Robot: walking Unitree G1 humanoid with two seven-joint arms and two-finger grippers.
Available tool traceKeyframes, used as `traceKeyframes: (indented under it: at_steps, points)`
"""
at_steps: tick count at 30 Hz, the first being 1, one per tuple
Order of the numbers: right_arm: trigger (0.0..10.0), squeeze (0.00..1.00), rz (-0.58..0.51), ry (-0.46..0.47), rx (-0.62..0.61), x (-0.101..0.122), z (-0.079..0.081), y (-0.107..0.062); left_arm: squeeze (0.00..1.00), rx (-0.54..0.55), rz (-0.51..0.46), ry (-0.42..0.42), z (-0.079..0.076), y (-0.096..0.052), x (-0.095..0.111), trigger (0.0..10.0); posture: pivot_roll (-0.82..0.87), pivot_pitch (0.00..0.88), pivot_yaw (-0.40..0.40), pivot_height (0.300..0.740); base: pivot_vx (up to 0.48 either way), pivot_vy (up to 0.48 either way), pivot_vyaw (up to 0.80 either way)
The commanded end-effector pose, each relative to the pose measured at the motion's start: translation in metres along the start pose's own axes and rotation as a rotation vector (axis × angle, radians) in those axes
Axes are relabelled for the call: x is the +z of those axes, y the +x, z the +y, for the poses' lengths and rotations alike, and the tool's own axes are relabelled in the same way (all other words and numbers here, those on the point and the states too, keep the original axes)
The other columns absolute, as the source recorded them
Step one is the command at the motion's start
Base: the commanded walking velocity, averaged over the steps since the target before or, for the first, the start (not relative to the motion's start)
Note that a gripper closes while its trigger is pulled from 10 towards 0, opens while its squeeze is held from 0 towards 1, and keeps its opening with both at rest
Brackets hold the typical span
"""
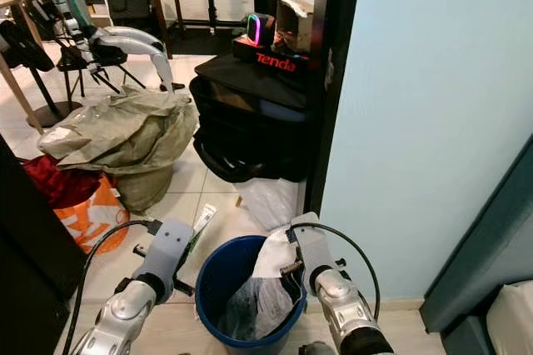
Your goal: Clean up the room
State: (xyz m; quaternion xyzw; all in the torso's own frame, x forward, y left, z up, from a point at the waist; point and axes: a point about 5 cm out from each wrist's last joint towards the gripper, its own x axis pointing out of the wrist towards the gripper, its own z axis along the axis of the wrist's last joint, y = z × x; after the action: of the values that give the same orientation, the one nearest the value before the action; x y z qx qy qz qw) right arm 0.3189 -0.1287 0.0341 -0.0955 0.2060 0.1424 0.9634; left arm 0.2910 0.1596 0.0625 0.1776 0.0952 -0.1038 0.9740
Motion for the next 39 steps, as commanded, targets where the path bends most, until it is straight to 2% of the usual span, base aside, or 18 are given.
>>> traceKeyframes:
  at_steps: [1, 6, 13, 15, 18, 19, 21, 23, 27, 29, 34, 35, 37, 39]
  points:
    - [10.0, 0.0, 0.023, 0.01, 0.014, -0.006, 0.003, 0.0, 0.0, -0.008, 0.013, 0.019, 0.001, -0.003, -0.003, 10.0, 0.02, 0.074, -0.049, 0.605, 0.0, 0.0, 0.0]
    - [10.0, 0.0, 0.025, 0.008, 0.026, -0.005, 0.005, 0.0, 0.0, -0.01, 0.015, 0.028, 0.002, -0.003, -0.004, 10.0, 0.02, 0.075, -0.051, 0.6, 0.0, 0.0, 0.0]
    - [10.0, 0.0, 0.047, -0.033, 0.08, -0.005, 0.012, 0.003, 0.0, -0.011, 0.023, 0.105, 0.019, -0.006, -0.007, 10.0, 0.02, 0.083, -0.052, 0.6, 0.0, 0.0, 0.0]
    - [10.0, 0.0, 0.076, -0.086, 0.133, -0.004, 0.018, 0.005, 0.0, -0.064, 0.007, 0.172, 0.027, -0.008, -0.005, 10.0, 0.02, 0.091, -0.056, 0.6, 0.0, 0.0, 0.0]
    - [10.0, 0.0, 0.099, -0.112, 0.17, -0.004, 0.022, 0.007, 0.0, -0.128, -0.001, 0.21, 0.028, -0.01, -0.004, 10.0, 0.02, 0.098, -0.061, 0.6, 0.0, 0.0, 0.0]
    - [10.0, 0.0, 0.122, -0.148, 0.204, -0.003, 0.025, 0.008, 0.0, -0.203, -0.001, 0.265, 0.027, -0.013, -0.005, 10.0, 0.03, 0.102, -0.065, 0.6, 0.0, 0.0, 0.0]
    - [10.0, 0.0, 0.122, -0.148, 0.204, -0.003, 0.025, 0.008, 0.0, -0.203, -0.001, 0.265, 0.027, -0.013, -0.005, 10.0, 0.03, 0.102, -0.065, 0.6, 0.0, 0.0, 0.0]
    - [10.0, 0.0, 0.162, -0.202, 0.243, -0.003, 0.029, 0.01, 0.0, -0.317, 0.023, 0.345, 0.019, -0.019, -0.012, 10.0, 0.03, 0.107, -0.067, 0.6, 0.0, 0.0, 0.0]
    - [10.0, 0.0, 0.18, -0.226, 0.255, -0.004, 0.03, 0.01, 0.0, -0.353, 0.044, 0.367, 0.014, -0.02, -0.018, 10.0, 0.03, 0.109, -0.067, 0.6, 0.0, 0.0, 0.0]
    - [10.0, 0.0, 0.197, -0.245, 0.266, -0.004, 0.032, 0.011, 0.0, -0.391, 0.091, 0.414, 0.002, -0.021, -0.028, 10.0, 0.02, 0.116, -0.064, 0.6, 0.0, 0.0, 0.0]
    - [10.0, 0.0, 0.201, -0.267, 0.259, -0.005, 0.034, 0.012, 0.0, -0.326, 0.157, 0.432, -0.008, -0.01, -0.039, 10.0, 0.02, 0.128, -0.069, 0.6, 0.0, 0.0, 0.0]
    - [10.0, 0.0, 0.195, -0.273, 0.239, -0.003, 0.034, 0.013, 0.0, -0.247, 0.161, 0.413, -0.011, 0.0, -0.038, 10.0, 0.02, 0.132, -0.07, 0.6, 0.0, 0.0, 0.0]
    - [10.0, 0.0, 0.195, -0.273, 0.239, -0.003, 0.034, 0.013, 0.0, -0.247, 0.161, 0.413, -0.011, 0.0, -0.038, 10.0, 0.02, 0.132, -0.07, 0.6, 0.0, 0.0, 0.0]
    - [10.0, 0.0, 0.198, -0.282, 0.23, -0.002, 0.034, 0.014, 0.0, -0.211, 0.165, 0.37, -0.016, 0.008, -0.036, 10.0, 0.02, 0.135, -0.07, 0.6, 0.0, 0.0, 0.0]
